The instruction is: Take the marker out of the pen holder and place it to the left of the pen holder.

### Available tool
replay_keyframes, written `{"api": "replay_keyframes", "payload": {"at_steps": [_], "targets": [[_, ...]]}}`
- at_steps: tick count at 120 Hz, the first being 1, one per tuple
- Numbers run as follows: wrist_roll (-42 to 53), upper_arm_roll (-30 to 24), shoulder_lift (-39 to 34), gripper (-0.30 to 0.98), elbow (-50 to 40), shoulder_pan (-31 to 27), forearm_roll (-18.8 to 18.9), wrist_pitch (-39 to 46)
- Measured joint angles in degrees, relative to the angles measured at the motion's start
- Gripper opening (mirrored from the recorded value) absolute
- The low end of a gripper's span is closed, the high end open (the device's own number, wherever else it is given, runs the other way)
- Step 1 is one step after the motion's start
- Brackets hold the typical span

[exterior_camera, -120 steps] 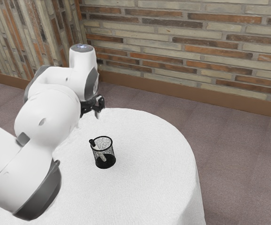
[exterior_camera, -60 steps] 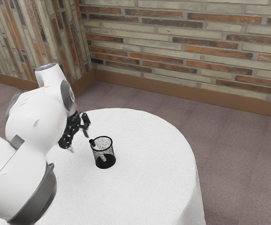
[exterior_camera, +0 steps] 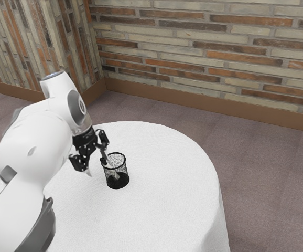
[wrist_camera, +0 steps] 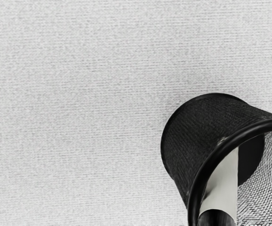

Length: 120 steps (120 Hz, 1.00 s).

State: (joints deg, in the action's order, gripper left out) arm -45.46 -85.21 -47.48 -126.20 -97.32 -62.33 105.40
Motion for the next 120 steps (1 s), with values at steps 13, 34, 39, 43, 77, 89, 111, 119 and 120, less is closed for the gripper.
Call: {"api": "replay_keyframes", "payload": {"at_steps": [13,34,39,43,77,89,111,119,120], "targets": [[-0.21,-0.14,0.0,0.54,0.52,-0.01,-0.15,-0.04],[-0.39,-0.28,0.0,0.44,2.32,-0.06,-0.22,-0.07],[-0.42,-0.5,0.0,0.43,2.64,-0.2,-0.23,-0.04],[-0.44,-0.67,0.0,0.41,2.83,-0.34,-0.22,0.02],[-0.28,-2.37,0.0,0.38,3.92,-1.14,-0.17,1.38],[-0.06,-3.47,0.01,0.42,4.0,-1.96,-0.28,2.26],[0.66,-4.17,0.03,0.43,5.13,-3.41,-0.37,3.73],[0.92,-4.71,0.02,0.41,5.52,-3.77,-0.27,4.43],[0.96,-4.8,0.01,0.41,5.54,-3.82,-0.28,4.52]]}}
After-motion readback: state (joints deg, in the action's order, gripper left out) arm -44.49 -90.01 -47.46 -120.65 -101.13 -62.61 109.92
